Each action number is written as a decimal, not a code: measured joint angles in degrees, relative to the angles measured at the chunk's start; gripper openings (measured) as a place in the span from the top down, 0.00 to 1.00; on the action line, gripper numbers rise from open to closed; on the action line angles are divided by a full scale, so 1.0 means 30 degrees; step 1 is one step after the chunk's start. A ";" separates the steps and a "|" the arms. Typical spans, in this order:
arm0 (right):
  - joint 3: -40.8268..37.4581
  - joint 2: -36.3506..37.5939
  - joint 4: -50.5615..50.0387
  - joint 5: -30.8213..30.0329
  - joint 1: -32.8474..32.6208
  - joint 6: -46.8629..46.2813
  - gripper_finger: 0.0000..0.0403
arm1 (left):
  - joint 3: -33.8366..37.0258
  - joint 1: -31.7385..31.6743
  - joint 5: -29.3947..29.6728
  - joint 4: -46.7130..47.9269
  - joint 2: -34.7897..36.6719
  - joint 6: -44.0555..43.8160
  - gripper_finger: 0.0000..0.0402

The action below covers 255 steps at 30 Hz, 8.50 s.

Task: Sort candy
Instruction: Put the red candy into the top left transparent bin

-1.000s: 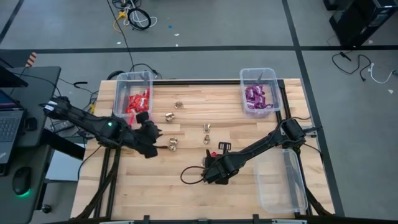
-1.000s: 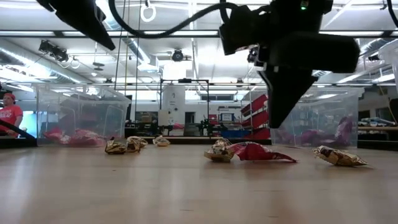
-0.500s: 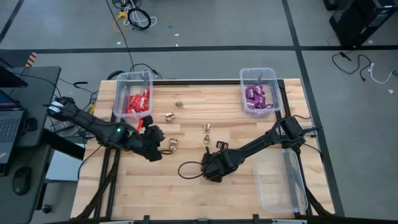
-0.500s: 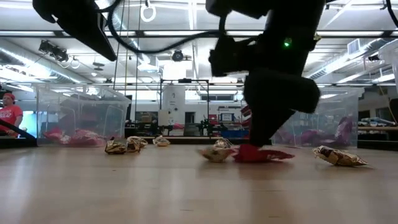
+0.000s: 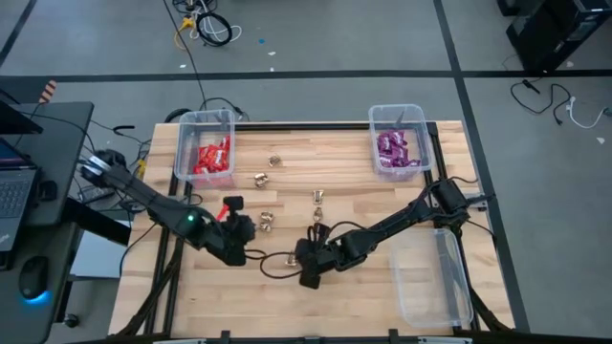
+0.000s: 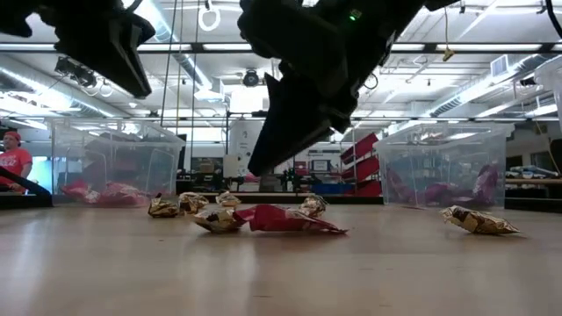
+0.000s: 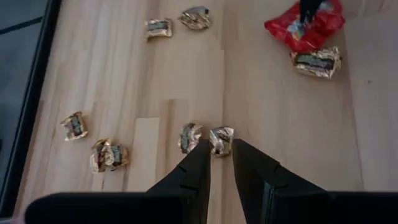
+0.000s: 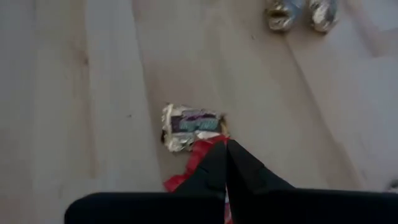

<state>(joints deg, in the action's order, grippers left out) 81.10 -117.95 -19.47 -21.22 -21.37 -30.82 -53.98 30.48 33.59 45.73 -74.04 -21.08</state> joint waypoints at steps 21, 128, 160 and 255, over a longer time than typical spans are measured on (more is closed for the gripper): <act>0.0015 0.4002 -0.3168 -0.3179 -0.2245 0.0911 1.00 | 0.2130 0.0093 -0.0810 -1.2058 -0.1084 0.3717 0.82; -1.1752 1.1227 0.9042 -0.4851 -0.4146 0.2335 1.00 | 0.4839 -0.2289 -0.3812 -2.6901 -1.1825 0.0334 0.60; -1.1752 1.1227 0.9035 -0.4865 -0.4146 0.2328 1.00 | 0.4845 -0.2304 -0.3579 -2.7673 -1.2151 -0.0080 0.91; -1.1744 1.1234 0.8931 -0.4887 -0.3796 0.2685 1.00 | 0.3942 -0.3040 -0.6415 -3.0209 -1.3076 0.1202 0.51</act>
<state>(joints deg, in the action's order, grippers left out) 45.87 -84.25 7.33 -35.88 -32.75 -22.76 -42.15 21.37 14.34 -44.89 -113.27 -17.48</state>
